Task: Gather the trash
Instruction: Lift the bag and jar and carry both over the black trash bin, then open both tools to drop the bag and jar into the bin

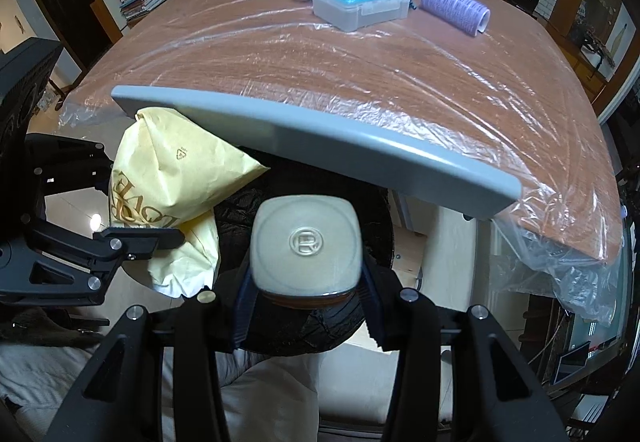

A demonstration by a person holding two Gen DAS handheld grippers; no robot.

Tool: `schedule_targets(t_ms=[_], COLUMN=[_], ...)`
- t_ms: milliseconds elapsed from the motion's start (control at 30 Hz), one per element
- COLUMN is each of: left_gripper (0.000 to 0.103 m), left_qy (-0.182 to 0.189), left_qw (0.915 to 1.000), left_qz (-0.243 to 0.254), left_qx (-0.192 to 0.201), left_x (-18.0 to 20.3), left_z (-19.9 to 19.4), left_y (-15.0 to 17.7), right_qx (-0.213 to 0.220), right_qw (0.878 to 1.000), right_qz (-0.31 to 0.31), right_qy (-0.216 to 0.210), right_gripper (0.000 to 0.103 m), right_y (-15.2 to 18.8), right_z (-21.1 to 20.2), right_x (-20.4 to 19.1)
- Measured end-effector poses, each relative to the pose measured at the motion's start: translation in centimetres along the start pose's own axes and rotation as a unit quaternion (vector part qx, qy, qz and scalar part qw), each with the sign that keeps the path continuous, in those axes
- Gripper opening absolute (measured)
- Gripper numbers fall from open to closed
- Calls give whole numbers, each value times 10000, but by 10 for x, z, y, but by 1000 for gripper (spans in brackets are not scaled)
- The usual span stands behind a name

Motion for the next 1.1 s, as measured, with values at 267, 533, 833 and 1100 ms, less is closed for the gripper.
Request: schedule_targets(t_ms=[267,533,833,1100], left_gripper=[42,42,42,42], left_qy=[-57,-104,-205,-330], left_qw=[9998,9993,9988,9980], left_qz=[1,34,17,168], left_qx=[-180,-347,-446,-519], left_x=[-1,-2,-7,-4], left_z=[17,34,49,59], left_y=[6,6,5,4], right_qx=[-25,-127,-200,-289], right_qw=[10000,9999,9997,9995], right_qz=[-48,-87,-26,67], right_qy=[29,60,109,104], right_gripper=[45,45,45,45], right_y=[-2,-1,3,10], right_z=[12,27,40,49], right_x=[-2,-2,-2,0])
Point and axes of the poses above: each gripper's, at about its wrist camera, not at the fingertips, and z roughly the way its jaws point, x to its right, y to its underside, the point moved 8 cm from there along z, roughly the way its jaws point, and after that the axes turned 4 degrees about -x, right-handed, at the moved point
